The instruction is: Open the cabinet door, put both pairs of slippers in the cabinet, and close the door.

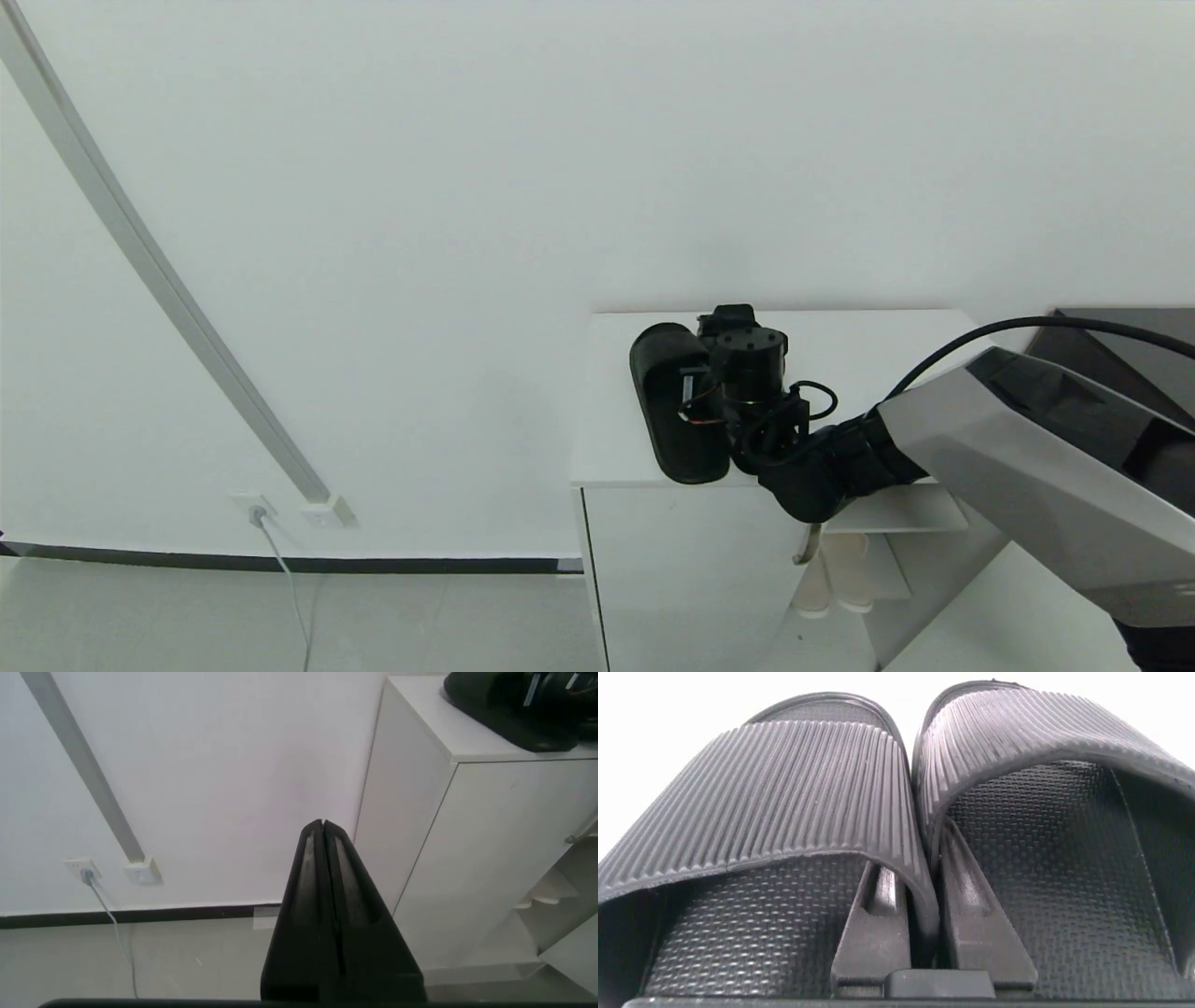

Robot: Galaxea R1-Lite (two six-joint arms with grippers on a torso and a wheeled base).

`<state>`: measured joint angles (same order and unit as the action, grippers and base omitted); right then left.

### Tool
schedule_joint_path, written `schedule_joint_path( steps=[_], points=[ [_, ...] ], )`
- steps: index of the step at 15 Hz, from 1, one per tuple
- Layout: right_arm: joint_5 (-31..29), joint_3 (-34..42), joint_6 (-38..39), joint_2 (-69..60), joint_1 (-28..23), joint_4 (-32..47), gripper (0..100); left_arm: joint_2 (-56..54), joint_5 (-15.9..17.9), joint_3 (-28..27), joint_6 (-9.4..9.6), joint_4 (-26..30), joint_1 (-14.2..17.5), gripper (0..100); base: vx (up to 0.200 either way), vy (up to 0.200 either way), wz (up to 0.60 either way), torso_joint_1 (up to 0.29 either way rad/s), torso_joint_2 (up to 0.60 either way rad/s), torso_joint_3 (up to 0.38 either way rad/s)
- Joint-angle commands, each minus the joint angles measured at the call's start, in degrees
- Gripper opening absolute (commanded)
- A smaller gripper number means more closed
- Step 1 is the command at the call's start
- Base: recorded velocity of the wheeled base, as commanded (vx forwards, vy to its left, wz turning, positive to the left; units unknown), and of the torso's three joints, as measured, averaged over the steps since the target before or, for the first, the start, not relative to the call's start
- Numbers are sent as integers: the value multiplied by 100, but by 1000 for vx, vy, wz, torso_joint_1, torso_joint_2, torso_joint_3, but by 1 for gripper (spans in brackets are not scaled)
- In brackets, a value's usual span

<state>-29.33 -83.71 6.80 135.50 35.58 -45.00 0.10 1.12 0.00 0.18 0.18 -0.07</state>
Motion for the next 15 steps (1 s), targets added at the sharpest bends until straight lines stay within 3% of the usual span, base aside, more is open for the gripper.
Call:
schedule_joint_path(
  steps=[1,8,15],
  points=[
    [6,303,-3,-445,28,0,0,8,2,0,-1,-1,-1,0,0,0,0,0,0,0],
    [841,2966,5,-2906,546,-53,0,8,11,0,26,8,-1,0,0,0,0,0,0,0],
    [1043,4109,5,-4031,827,290,0,8,11,0,26,8,-1,0,0,0,0,0,0,0]
  ],
)
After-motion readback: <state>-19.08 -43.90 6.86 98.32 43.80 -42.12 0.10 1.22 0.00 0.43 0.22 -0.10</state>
